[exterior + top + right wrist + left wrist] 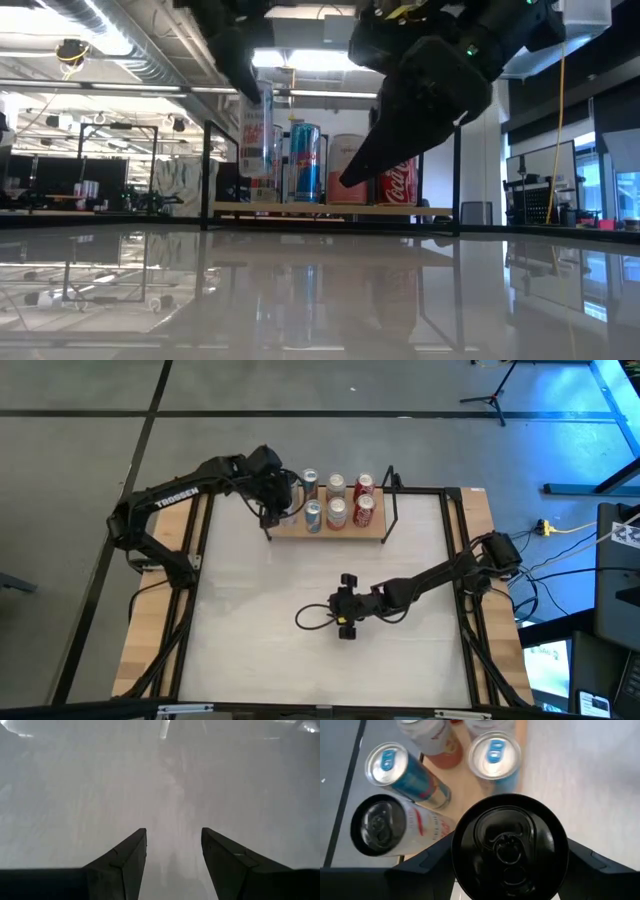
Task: Place canned beverage on shelf
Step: Put the white pink soda can align with the other white pink soda can on the shelf
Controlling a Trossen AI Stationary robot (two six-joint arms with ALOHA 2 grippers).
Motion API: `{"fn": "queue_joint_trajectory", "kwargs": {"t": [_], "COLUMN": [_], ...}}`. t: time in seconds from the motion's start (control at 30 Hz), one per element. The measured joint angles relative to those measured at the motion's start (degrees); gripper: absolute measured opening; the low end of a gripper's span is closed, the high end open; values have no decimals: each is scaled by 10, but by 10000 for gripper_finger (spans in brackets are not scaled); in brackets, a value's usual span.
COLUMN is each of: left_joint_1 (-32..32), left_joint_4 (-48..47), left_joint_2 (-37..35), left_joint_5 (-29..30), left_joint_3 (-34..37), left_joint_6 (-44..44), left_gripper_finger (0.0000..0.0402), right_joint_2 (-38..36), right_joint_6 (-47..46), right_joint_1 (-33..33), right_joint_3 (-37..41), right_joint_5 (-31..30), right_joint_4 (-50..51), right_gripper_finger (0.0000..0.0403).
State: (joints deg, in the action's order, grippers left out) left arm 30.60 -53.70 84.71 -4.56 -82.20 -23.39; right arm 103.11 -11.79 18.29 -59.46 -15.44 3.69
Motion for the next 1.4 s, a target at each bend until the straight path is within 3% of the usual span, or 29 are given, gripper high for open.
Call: {"fn": "queue_joint_trajectory", "kwargs": {"t": [0.3,0.5,1.4], "left_joint_1": [30,30,28], "left_joint_4": [74,104,115], "left_joint_2": [0,0,5], "left_joint_5": [-39,-33,-36], "left_joint_3": [71,98,101], "left_joint_6": [-12,-8,-12], "left_gripper_finger": [242,242,245], "right_joint_2": [0,0,0], "right_joint_6": [5,5,6], "right_joint_1": [-8,-7,-7], "right_joint_3": [0,0,0], "right_joint_5": [0,0,0], "right_joint_4": [-8,-8,-8], "right_gripper_finger": [191,191,191]}}
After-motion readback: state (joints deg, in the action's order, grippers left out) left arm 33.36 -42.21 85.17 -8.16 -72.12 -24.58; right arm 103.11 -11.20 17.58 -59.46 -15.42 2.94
